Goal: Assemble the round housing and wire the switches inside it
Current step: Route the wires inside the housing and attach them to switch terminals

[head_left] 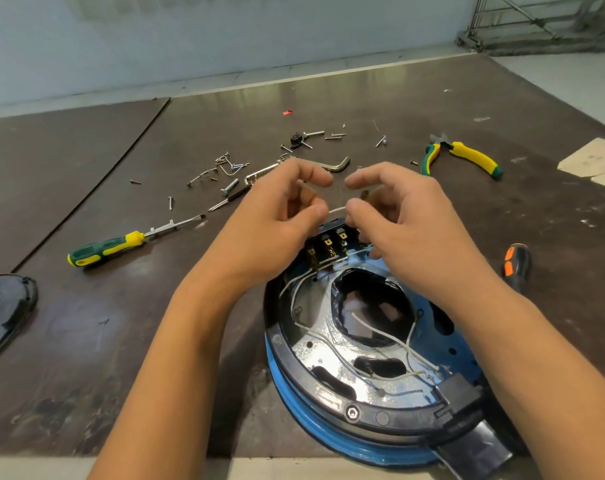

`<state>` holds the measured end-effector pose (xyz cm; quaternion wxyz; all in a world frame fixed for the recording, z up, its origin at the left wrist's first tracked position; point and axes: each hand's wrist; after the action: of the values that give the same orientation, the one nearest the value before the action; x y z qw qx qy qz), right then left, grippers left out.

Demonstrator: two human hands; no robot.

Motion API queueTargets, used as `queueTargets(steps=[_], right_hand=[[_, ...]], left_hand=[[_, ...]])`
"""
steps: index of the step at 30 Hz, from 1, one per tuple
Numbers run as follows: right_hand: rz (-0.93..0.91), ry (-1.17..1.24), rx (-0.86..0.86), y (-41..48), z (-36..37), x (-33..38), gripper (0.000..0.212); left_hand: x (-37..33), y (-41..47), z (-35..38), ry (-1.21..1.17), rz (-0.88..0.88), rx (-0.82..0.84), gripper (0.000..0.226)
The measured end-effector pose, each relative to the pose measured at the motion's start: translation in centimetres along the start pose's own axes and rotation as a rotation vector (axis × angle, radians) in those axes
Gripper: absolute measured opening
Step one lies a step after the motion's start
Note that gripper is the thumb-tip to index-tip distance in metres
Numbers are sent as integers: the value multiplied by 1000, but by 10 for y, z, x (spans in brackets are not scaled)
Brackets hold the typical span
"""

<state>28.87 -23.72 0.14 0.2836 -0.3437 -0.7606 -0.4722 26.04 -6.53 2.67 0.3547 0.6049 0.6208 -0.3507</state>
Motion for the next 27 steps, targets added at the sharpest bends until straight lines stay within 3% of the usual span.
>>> queueTargets(steps=[3, 6, 12, 17, 21, 27], right_hand=[[-42, 62, -53, 1, -2, 3, 9], [-6, 194, -104, 1, -5, 5, 8], [10, 222, -201, 1, -12, 8, 24], [58, 144, -149, 2, -10, 3, 21], [77, 72, -67, 3, -9, 0, 32], [120, 71, -47, 2, -11, 2, 36]], left_hand=[[-10, -6, 3, 40, 15, 51, 23], [-14, -10, 2, -64, -13, 97, 30], [-15, -14, 0, -168, -59, 152, 45], [-14, -13, 3, -109, -37, 64, 40], [-12, -10, 2, -10, -24, -23, 34], [-13, -11, 6, 23, -34, 74, 32]])
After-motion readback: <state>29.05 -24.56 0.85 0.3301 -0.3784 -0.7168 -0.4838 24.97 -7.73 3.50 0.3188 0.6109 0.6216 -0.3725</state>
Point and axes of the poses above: each hand's wrist, its own y-axis towards the middle knuckle, its own z-axis out of the palm, x = y × z, and after that the axes turned 14 degrees about -z, right-handed
